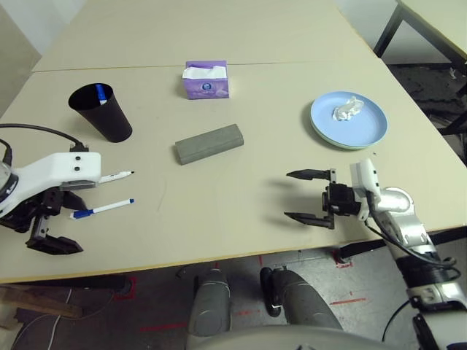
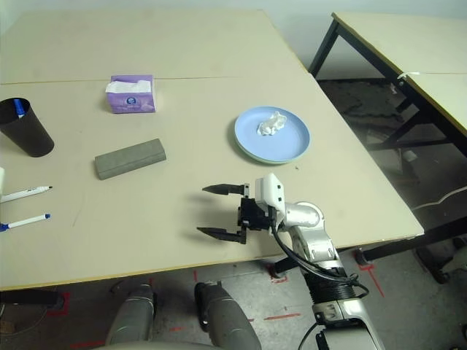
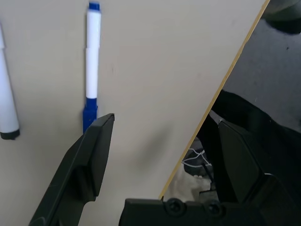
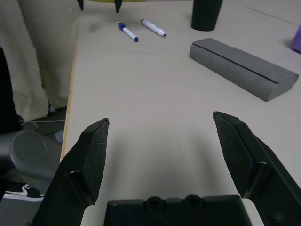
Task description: Organize and tidy the items on the table.
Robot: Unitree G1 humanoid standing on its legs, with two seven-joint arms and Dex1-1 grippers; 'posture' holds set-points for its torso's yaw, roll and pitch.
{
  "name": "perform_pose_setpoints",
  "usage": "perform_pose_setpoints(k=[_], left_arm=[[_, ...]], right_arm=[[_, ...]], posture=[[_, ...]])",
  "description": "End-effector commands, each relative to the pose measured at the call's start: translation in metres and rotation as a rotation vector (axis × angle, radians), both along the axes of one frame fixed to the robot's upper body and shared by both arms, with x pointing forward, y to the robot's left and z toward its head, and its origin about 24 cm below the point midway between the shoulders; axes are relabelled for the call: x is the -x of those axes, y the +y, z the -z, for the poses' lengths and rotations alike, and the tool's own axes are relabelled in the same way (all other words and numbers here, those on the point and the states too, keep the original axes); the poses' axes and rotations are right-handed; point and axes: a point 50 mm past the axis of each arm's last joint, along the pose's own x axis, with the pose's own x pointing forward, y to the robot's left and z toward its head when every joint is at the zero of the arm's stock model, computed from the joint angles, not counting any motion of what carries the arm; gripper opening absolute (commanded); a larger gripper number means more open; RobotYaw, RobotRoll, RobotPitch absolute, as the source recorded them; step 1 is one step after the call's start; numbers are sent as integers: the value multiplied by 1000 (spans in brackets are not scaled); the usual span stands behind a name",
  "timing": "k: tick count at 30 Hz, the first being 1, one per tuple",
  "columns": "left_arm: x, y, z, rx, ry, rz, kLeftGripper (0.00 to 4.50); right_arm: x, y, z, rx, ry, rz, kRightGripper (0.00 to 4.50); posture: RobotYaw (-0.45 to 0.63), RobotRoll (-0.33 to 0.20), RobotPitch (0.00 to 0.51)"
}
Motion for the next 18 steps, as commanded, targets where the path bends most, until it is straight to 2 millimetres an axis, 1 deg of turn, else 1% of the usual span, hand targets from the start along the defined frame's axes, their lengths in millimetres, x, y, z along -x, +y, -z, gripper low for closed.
perform_pose_setpoints(k=[1,9,18], left_arm=[[2,3,7,-23,34,0,4485],[-6,12,23,-59,7,12,4485],[-27,18,36,-81,-79,28,4485]], right_arm=[[4,0,4,16,11,-16,4500],[5,3,1,23,12,-16,4500],[7,1,2,41,13,-7,4500]], posture=[[86,0,192],[66,0,184],[46,0,174]])
